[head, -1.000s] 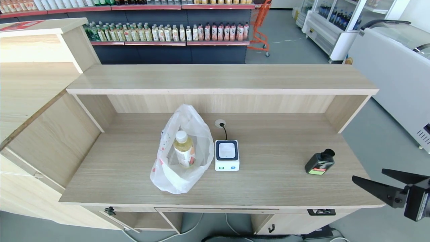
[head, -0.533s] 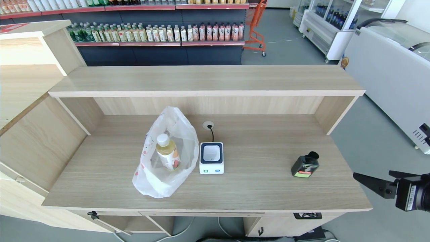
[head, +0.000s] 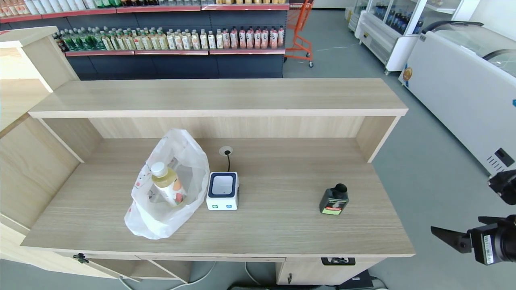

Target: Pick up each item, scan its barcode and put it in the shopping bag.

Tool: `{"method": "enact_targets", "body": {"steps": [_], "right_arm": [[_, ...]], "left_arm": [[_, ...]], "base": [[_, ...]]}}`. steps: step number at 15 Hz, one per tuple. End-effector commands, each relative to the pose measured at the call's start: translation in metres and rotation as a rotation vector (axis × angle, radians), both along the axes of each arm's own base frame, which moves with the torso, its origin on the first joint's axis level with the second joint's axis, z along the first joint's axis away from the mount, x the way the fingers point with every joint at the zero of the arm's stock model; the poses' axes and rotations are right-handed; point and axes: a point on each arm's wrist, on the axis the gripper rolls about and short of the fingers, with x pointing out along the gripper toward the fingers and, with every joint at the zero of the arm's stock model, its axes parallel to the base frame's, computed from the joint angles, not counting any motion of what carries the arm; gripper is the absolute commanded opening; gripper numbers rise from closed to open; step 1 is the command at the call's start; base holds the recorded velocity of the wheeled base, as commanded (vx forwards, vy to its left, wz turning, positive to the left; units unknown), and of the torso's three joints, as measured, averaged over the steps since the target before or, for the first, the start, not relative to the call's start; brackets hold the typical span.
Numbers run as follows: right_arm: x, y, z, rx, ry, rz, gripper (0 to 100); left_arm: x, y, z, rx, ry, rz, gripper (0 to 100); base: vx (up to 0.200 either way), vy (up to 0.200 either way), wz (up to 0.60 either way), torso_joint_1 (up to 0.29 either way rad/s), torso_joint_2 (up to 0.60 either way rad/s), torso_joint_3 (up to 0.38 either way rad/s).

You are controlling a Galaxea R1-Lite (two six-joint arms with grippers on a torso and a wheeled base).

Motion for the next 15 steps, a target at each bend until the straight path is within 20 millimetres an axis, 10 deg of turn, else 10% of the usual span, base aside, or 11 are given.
{"method": "enact_targets", "body": {"steps": [1,15], "right_arm": [[0.014,-0.005,-0.009,-0.043,0.068,-0.023,100],[0.114,0.048,-0.069,-0.252,0.093,0.474,100]], "left_arm": [[0.0,0.0,0.0,-0.002,0.0,0.0,100],[0.0,0.0,0.0,-0.001,-0.001,0.0,100]], "base": [[0.0,0.0,0.0,0.0,0.0,0.0],[0.0,0.0,0.0,0.0,0.0,0.0]]}}
